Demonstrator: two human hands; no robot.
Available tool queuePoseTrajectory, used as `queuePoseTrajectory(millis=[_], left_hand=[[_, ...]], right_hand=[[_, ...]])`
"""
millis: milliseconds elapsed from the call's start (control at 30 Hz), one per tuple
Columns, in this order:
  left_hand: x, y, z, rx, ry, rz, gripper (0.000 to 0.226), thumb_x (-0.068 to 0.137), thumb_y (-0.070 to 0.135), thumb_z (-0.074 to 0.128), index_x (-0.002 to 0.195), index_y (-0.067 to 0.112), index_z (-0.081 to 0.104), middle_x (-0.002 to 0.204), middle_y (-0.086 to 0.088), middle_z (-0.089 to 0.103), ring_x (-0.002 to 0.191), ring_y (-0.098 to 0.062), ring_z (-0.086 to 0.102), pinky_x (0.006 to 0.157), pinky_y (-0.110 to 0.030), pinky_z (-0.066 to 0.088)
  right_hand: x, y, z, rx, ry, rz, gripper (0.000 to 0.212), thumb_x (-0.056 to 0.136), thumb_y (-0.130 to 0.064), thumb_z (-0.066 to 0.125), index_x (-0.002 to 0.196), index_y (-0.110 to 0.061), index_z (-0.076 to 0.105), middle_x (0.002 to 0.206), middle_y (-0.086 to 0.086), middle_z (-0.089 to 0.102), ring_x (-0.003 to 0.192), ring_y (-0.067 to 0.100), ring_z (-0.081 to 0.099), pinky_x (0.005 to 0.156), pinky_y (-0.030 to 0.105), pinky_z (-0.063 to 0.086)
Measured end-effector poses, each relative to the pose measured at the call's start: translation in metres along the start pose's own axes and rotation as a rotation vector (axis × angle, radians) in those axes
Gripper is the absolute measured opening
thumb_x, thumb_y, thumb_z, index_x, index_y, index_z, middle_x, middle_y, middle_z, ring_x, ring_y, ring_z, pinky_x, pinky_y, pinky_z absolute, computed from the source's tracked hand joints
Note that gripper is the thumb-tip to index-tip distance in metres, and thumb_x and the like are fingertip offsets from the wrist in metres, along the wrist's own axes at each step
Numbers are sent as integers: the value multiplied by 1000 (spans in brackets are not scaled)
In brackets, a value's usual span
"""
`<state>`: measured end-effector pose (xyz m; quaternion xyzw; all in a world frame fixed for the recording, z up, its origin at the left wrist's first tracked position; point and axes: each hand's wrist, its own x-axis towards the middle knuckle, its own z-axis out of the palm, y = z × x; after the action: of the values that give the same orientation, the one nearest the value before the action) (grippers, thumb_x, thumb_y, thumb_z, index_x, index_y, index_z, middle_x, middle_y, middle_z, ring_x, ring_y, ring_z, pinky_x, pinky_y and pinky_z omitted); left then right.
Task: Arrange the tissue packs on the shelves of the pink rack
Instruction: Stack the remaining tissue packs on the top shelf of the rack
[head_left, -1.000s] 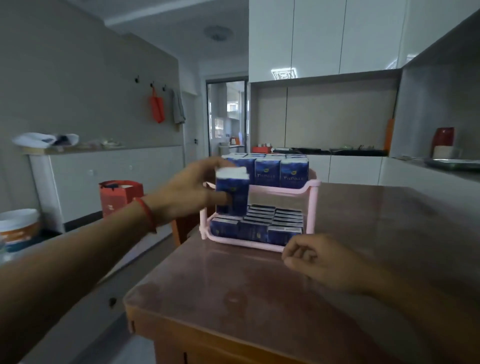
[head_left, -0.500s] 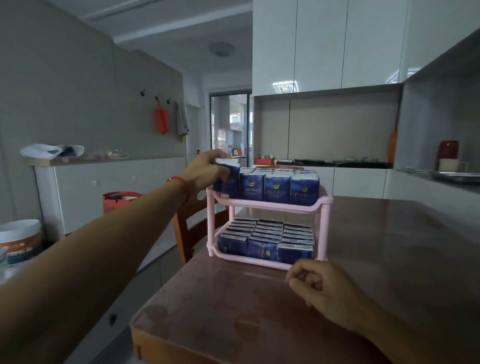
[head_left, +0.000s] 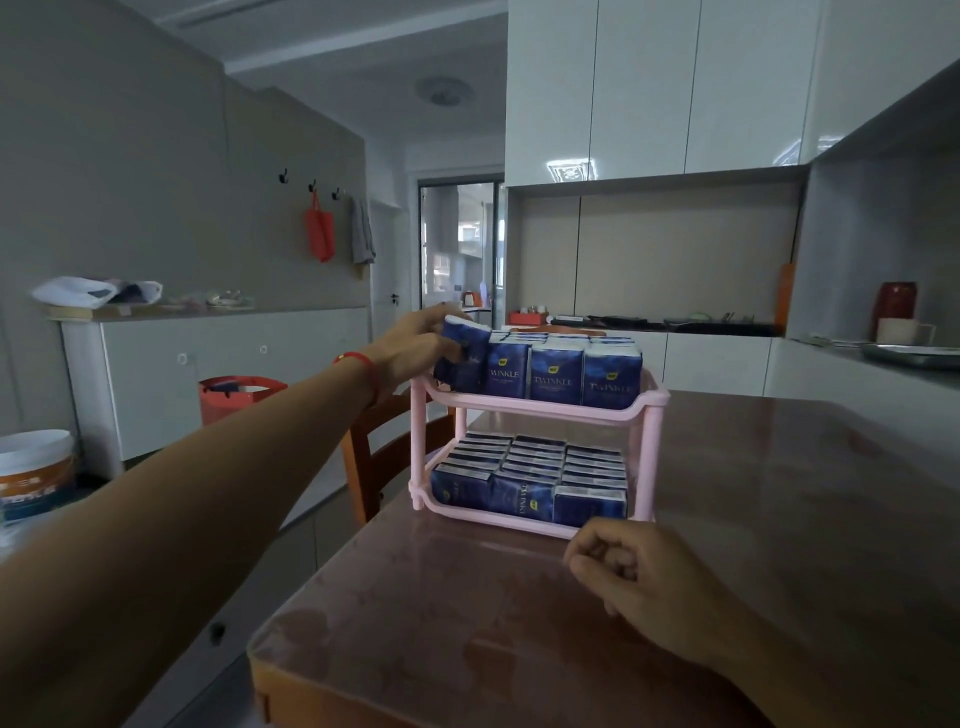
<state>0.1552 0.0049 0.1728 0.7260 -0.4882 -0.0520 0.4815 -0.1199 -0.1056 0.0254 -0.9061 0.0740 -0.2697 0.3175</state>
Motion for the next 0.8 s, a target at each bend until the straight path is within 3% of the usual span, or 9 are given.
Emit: queuePoseTrajectory(millis=[67,200,367,467,700,800], left_hand=[[-3,-6,2,10,1,10,55,88,-6,56,136,20,51,133,-11,53,120,-27,54,95,-40,54],[-10,-12,7,110,91,93,66,89,-6,60,145,24,43,132,-2,44,115,-17,49,77,-24,55],[-10,-15,6,320,105,174,47,94,5,59,139,16,54,138,-6,54,125,-21,52,92,-32,50],[-10,-15,7,374,87,178,46,95,7,58,140,16,54,138,-7,56,127,-23,52,102,-41,49],[-10,-17,13,338,123,174,55,90,8,65,143,19,50,141,-7,54,130,-23,50,92,-29,46],[-12,-14,16,382,157,240,57,88,12,68,142,21,50,146,-6,47,133,-24,45,98,-29,42]], right_hand=[[0,-1,0,-4,0,0,10,92,-19,68,83,-23,70,62,-15,66,54,8,61,60,28,53],[-1,-2,1,6,-7,7,9,92,-20,68,84,-23,71,68,-9,69,59,18,64,65,38,55],[-1,0,1,-14,-21,2,11,93,-21,67,83,-25,71,66,-11,67,57,9,62,63,33,54],[0,0,1,-16,-22,2,11,93,-20,67,83,-25,71,64,-13,66,56,6,60,61,27,52],[0,1,-1,-13,25,-7,12,93,-20,67,83,-25,70,60,-12,65,53,6,59,61,30,52],[1,3,0,-11,48,-7,12,93,-20,67,82,-24,70,59,-12,65,52,6,59,59,28,51]])
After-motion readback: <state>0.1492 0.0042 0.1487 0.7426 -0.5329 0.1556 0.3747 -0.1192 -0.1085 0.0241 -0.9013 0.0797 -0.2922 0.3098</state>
